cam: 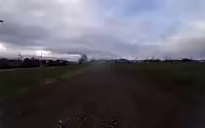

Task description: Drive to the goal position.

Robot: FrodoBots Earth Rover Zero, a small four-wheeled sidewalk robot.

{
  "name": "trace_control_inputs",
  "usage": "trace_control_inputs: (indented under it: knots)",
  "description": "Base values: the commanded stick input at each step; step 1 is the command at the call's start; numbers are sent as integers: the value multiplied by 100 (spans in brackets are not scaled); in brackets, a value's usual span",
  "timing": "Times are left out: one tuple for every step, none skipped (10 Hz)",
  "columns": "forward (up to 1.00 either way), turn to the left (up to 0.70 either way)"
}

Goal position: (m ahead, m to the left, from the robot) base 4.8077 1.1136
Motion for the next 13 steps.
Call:
trace_control_inputs:
  knots:
    - [85, -24]
    - [85, -6]
    - [85, -20]
    - [85, -28]
    - [85, -13]
    - [85, -33]
    - [85, -19]
    - [85, -5]
    - [85, -13]
    - [85, -29]
    - [85, -34]
    - [85, -34]
    - [85, -34]
